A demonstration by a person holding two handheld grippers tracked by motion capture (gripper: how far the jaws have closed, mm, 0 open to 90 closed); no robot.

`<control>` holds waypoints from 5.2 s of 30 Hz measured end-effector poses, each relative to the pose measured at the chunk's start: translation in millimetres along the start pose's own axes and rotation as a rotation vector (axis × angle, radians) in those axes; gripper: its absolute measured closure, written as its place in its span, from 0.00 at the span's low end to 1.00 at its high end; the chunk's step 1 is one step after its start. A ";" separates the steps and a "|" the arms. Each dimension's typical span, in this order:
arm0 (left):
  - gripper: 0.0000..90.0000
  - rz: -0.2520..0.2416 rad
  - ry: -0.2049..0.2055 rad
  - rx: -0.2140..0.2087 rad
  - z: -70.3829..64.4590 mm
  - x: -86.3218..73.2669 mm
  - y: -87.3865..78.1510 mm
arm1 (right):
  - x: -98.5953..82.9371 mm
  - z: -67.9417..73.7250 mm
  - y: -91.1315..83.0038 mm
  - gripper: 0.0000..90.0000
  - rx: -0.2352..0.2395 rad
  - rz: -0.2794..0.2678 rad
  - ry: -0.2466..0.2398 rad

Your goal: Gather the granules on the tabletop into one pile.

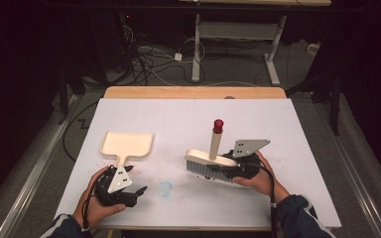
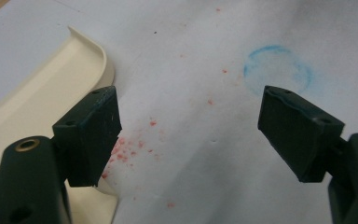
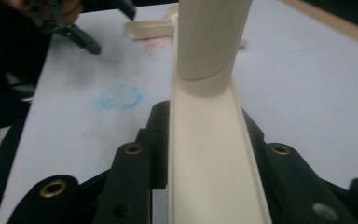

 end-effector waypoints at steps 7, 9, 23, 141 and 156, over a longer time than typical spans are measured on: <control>0.23 0.023 0.001 0.022 0.9 -1.3 0.1 | 5.0 3.2 -35.2 0.75 -0.219 -0.062 0.049; 0.23 0.020 0.004 0.025 0.4 -0.7 -0.5 | 2.7 0.6 -42.7 0.75 -0.307 -0.075 0.066; 0.23 0.007 0.003 0.022 0.1 1.3 -1.5 | -38.2 -7.3 -46.1 0.75 -0.745 0.043 0.188; 0.23 0.049 0.031 -0.014 -3.7 1.5 8.3 | -9.5 6.7 -8.4 0.75 -0.032 -0.152 0.022; 0.23 0.044 0.031 -0.007 -2.2 1.9 6.4 | 13.8 60.9 39.9 0.75 -0.332 -0.190 0.132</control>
Point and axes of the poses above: each handheld gripper's, and its own axes: y roughly forward along the jaws, x roughly out of its top, z roughly to its left, the point moved 5 cm from there along y, roughly forward along the jaws, and after that the axes turned 10 degrees about -z, right-handed, at the moved point
